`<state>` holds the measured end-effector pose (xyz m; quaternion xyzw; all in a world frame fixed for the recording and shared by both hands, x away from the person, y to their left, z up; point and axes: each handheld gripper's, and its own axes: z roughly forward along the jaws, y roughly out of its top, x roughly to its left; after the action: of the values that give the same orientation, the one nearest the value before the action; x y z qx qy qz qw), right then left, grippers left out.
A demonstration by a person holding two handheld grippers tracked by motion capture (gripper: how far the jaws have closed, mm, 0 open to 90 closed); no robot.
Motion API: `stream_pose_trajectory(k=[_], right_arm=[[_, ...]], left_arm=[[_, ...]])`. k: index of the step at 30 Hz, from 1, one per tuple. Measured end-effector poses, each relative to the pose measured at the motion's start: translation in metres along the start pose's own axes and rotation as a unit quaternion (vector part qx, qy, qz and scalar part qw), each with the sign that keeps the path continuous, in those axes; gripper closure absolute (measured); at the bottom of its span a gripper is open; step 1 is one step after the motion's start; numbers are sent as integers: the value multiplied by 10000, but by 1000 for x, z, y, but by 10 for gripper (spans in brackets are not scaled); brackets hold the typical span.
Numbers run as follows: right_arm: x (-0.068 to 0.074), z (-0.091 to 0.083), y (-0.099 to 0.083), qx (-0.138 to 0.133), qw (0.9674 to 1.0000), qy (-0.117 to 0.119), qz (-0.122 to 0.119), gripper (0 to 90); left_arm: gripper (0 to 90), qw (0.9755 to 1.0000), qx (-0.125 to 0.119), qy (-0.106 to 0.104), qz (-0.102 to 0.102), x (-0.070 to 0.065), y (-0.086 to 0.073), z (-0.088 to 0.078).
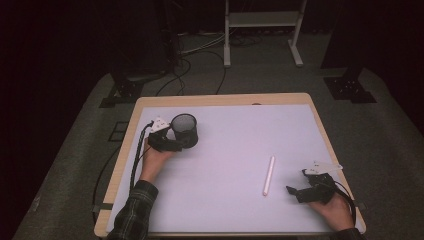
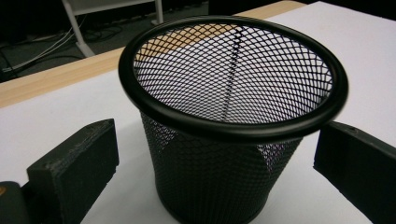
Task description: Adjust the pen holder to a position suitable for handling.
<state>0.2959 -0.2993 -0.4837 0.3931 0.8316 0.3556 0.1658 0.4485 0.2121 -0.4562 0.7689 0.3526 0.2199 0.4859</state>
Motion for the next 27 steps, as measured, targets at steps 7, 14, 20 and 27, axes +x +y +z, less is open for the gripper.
stream_pose_trajectory(k=[7, 14, 20, 27], right_arm=[[0, 0, 0, 0, 10000, 0, -2, 89], [0, 0, 0, 2, 10000, -1, 3, 89], [1, 0, 0, -9, 10000, -12, 0, 89], [1, 0, 0, -11, 10000, -16, -13, 90]], left_arm=[[0, 9999, -107, 21, 18, -1, -2, 7], [0, 9997, -231, 5, 49, -3, -2, 13], [0, 9998, -149, -57, 94, -6, 3, 22], [12, 9998, -156, -9, 100, -5, 3, 24]])
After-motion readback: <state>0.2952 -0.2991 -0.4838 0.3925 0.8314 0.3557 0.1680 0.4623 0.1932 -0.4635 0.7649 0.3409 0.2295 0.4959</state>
